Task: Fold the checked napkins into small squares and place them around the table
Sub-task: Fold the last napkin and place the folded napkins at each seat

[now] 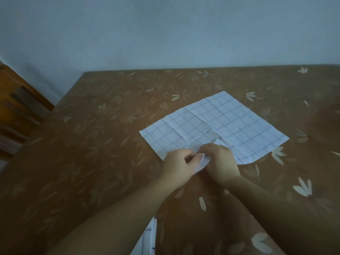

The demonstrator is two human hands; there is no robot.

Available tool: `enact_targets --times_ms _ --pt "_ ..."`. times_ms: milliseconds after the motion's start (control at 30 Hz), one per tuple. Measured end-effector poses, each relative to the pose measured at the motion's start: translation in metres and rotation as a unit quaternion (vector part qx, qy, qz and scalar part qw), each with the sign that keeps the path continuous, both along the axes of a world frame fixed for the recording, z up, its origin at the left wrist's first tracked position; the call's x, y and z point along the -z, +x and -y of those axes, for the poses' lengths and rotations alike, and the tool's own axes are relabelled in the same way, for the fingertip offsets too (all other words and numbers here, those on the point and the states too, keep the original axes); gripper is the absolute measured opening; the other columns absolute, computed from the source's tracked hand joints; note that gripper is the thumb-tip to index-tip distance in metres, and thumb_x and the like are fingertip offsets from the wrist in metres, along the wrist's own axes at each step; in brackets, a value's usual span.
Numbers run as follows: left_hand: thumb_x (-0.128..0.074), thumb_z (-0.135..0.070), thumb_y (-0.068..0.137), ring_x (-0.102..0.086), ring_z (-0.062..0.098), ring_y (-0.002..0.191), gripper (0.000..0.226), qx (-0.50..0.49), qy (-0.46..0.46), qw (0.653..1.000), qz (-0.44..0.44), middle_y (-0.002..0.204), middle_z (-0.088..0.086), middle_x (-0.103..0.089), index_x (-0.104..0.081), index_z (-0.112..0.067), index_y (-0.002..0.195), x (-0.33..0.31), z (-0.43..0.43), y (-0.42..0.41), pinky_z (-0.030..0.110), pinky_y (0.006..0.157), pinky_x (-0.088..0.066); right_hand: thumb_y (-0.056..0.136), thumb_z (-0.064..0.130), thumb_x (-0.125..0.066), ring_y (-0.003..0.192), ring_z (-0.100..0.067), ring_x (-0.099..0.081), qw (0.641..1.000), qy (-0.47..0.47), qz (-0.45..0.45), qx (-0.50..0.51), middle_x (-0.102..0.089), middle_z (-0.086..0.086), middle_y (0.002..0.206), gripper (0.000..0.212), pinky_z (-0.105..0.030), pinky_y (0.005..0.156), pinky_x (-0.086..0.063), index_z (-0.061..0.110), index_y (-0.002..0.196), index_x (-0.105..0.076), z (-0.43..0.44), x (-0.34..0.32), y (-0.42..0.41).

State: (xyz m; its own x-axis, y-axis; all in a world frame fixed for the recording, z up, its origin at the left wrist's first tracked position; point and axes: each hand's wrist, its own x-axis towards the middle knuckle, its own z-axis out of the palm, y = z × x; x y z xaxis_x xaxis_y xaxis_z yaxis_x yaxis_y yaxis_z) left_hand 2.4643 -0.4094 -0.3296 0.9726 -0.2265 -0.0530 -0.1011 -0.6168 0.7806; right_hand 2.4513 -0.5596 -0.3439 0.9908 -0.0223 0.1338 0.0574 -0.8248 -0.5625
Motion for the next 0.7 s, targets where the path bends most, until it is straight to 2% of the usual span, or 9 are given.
enact_targets --times_ms 67,133,200,300,400,467,533,600,700 --pt "-0.053 -0.047 0.090 -0.058 0.003 0.062 0.034 0.000 -0.065 0.997 -0.030 0.057 -0.015 -0.060 -0.067 -0.025 0.069 -0.007 -0.017 -0.012 0.030 0.063 -0.047 0.080 0.005 -0.061 0.087 -0.015 -0.063 0.993 0.089 -0.060 0.048 -0.070 0.008 0.088 0.022 -0.023 0.076 -0.046 0.020 0.090 -0.074 0.002 -0.019 -0.011" --pt "-0.053 -0.048 0.088 -0.062 -0.001 0.087 0.026 0.022 -0.073 0.997 -0.030 0.087 -0.021 -0.069 -0.072 -0.031 0.096 -0.012 -0.036 -0.020 0.032 0.081 -0.053 0.080 0.010 -0.064 0.086 -0.010 -0.066 0.983 0.150 -0.076 0.069 -0.073 0.010 0.085 0.020 -0.024 0.073 -0.050 0.025 0.084 -0.075 0.009 -0.030 -0.023" --pt "-0.065 -0.053 0.082 -0.052 0.002 0.118 0.050 0.087 0.012 0.996 -0.002 0.128 -0.017 -0.059 -0.057 -0.036 0.128 -0.018 -0.054 -0.025 0.034 0.104 -0.044 0.084 0.011 -0.063 0.084 -0.007 -0.068 0.977 0.183 -0.090 0.064 -0.075 0.008 0.085 0.020 -0.024 0.072 -0.052 0.025 0.081 -0.077 0.018 -0.044 -0.035" --pt "-0.071 -0.058 0.075 -0.032 0.008 0.139 0.085 0.181 0.191 0.962 0.077 0.152 -0.014 -0.037 -0.033 -0.037 0.148 -0.029 -0.061 -0.032 0.034 0.114 -0.023 0.091 0.010 -0.062 0.082 -0.018 -0.071 0.972 0.199 -0.110 0.052 -0.076 -0.002 0.085 0.018 -0.034 0.072 -0.059 0.015 0.084 -0.078 0.030 -0.066 -0.056" --pt "-0.070 -0.033 0.083 -0.051 0.014 0.128 0.049 0.155 0.176 0.959 0.157 0.135 -0.009 -0.060 -0.059 -0.032 0.131 -0.037 -0.058 -0.034 0.031 0.107 -0.035 0.089 0.011 -0.067 0.083 -0.016 -0.073 0.971 0.196 -0.132 0.037 -0.077 0.001 0.088 0.016 -0.035 0.077 -0.061 0.019 0.084 -0.079 0.035 -0.091 -0.081" --pt "-0.064 -0.026 0.088 -0.063 0.019 0.105 0.026 0.111 0.180 0.964 0.164 0.110 -0.006 -0.072 -0.071 -0.030 0.112 -0.046 -0.056 -0.038 0.030 0.086 -0.047 0.087 0.009 -0.069 0.083 -0.015 -0.071 0.977 0.172 -0.123 0.034 -0.075 0.005 0.089 0.017 -0.020 0.075 -0.057 0.023 0.080 -0.077 0.037 -0.102 -0.099" --pt "-0.057 -0.025 0.090 -0.065 0.022 0.091 0.020 0.130 0.217 0.948 0.191 0.095 -0.003 -0.073 -0.073 -0.029 0.102 -0.052 -0.056 -0.044 0.031 0.070 -0.047 0.091 0.016 -0.067 0.079 -0.011 -0.064 0.987 0.081 -0.133 0.039 -0.071 0.010 0.089 0.012 -0.004 0.070 -0.042 0.022 0.083 -0.074 0.034 -0.115 -0.120" --pt "-0.056 -0.025 0.092 -0.065 0.023 0.085 0.017 0.163 0.224 0.940 0.197 0.087 -0.002 -0.071 -0.073 -0.027 0.097 -0.054 -0.060 -0.050 0.030 0.063 -0.041 0.095 0.023 -0.061 0.070 -0.005 -0.053 0.986 -0.004 -0.155 0.060 -0.070 0.005 0.090 0.017 -0.019 0.068 -0.034 0.014 0.090 -0.074 0.033 -0.118 -0.139" --pt "-0.056 -0.025 0.092 -0.064 0.026 0.085 0.016 0.203 0.258 0.926 0.188 0.087 -0.001 -0.070 -0.072 -0.025 0.094 -0.050 -0.070 -0.058 0.031 0.063 -0.041 0.093 0.021 -0.064 0.067 -0.011 -0.051 0.979 0.011 -0.177 0.099 -0.070 0.001 0.086 0.017 -0.037 0.084 -0.032 0.012 0.085 -0.076 0.036 -0.110 -0.156"
